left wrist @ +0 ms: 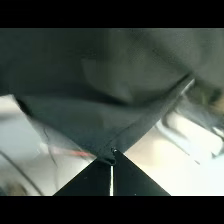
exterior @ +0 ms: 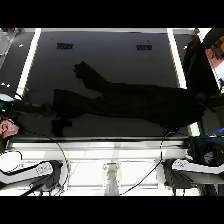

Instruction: Fold the clothes and pants, and hang the long-sleeved shirts on hangers.

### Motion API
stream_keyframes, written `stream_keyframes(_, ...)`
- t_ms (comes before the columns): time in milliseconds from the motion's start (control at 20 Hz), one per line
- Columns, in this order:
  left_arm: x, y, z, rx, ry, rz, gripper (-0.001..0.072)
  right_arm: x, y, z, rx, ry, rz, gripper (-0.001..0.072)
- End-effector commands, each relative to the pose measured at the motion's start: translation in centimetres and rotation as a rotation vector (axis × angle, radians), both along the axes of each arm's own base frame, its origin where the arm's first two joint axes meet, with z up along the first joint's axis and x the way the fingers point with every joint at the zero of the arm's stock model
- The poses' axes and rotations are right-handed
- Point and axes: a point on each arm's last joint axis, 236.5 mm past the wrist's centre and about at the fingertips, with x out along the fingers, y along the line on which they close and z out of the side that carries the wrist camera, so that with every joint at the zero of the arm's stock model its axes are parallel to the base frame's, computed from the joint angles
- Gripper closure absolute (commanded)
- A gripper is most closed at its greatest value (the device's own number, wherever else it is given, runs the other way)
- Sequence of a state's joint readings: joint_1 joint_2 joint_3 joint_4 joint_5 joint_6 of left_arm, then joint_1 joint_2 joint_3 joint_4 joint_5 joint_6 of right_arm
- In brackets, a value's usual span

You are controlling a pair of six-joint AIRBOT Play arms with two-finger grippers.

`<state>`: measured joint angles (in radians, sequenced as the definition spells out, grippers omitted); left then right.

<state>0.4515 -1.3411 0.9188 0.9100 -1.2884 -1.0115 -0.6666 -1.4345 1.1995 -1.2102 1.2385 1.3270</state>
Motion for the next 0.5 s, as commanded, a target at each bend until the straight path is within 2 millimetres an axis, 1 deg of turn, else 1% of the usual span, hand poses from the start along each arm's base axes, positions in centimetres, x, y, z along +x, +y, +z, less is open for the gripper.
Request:
stream_keyframes(0,4.7,2.4,8.9,0.134,-0.258,-0.008,0.0705,2.4,-1.7,5.2,-0.063,-0.089,0.011,0.0698)
stream_keyframes(50,5.9,3.4,11.4,0.186,-0.325,-0.008,0.0705,2.9,-2.1,6.0,-0.078,-0.108,0.005,0.0698)
stream_keyframes(150,8.0,5.3,15.6,0.254,-0.425,0.044,0.0705,3.5,-2.5,7.4,-0.095,-0.132,0.004,0.0698)
stream_keyframes(200,8.8,6.4,17.2,0.278,-0.469,0.077,0.0705,3.6,-2.6,8.0,-0.101,-0.139,0.007,0.0698)
stream_keyframes(250,9.3,7.4,18.3,0.299,-0.501,0.103,0.0704,3.8,-2.8,8.6,-0.111,-0.148,0.009,0.0698)
stream_keyframes(300,9.6,8.5,18.9,0.312,-0.517,0.136,0.0704,4.0,-3.0,9.1,-0.119,-0.159,0.007,0.0698)
stream_keyframes(450,8.9,10.6,18.4,0.319,-0.489,0.186,0.0704,4.4,-3.3,10.3,-0.126,-0.177,-0.013,0.0698)
